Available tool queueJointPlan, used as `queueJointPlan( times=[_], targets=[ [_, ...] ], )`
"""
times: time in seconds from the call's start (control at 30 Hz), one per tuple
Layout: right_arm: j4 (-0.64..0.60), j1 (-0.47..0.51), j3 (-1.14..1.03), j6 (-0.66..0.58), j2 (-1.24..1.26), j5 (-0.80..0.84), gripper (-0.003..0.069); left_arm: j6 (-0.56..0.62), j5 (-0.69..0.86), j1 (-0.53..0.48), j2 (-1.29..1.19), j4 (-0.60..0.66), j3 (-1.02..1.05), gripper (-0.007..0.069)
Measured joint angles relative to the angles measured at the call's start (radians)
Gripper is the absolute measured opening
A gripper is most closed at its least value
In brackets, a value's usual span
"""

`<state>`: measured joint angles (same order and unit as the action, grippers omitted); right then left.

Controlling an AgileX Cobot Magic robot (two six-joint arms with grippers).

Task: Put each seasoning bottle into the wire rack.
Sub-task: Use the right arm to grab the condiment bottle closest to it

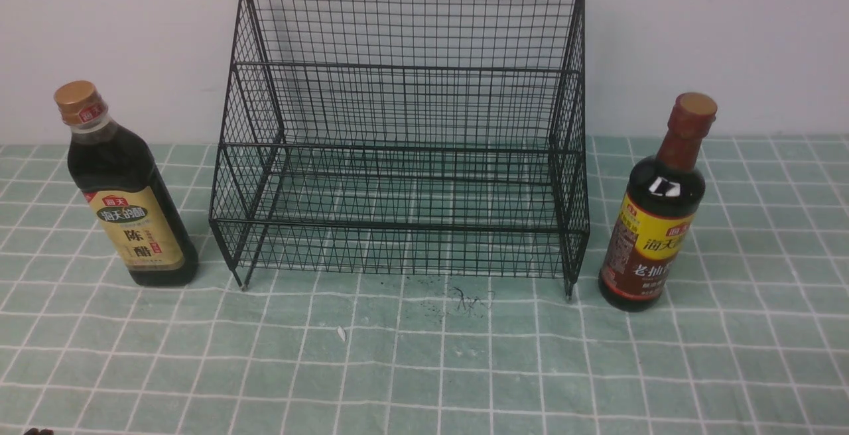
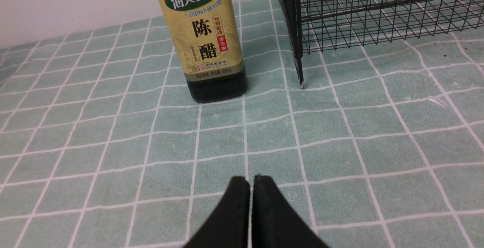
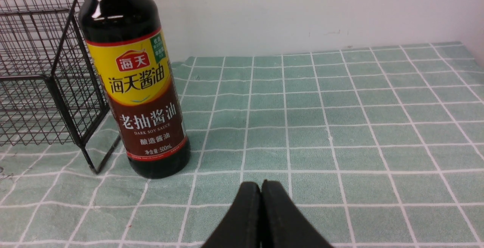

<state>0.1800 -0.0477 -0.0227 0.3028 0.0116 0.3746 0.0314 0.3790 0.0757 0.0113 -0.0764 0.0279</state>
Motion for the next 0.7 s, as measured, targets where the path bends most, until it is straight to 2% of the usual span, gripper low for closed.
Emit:
queueJointPlan(
  times=[0.53, 0.63, 0.7],
  targets=[
    [0.001, 0.0, 0.0, 0.0, 0.0, -0.001, -0.0015, 0.0, 0.0, 0.0, 0.0, 0.0, 0.0, -0.0006],
    [-0.016, 0.0, -0.005, 0.016, 0.0, -0.066, -0.0015, 0.0, 0.0, 0.0, 0.0, 0.001, 0.0, -0.0006],
    [-0.086, 0.0, -0.007, 0.074, 0.0, -0.238, -0.0015, 0.0, 0.0, 0.0, 0.0, 0.001, 0.0, -0.0006]
  ],
)
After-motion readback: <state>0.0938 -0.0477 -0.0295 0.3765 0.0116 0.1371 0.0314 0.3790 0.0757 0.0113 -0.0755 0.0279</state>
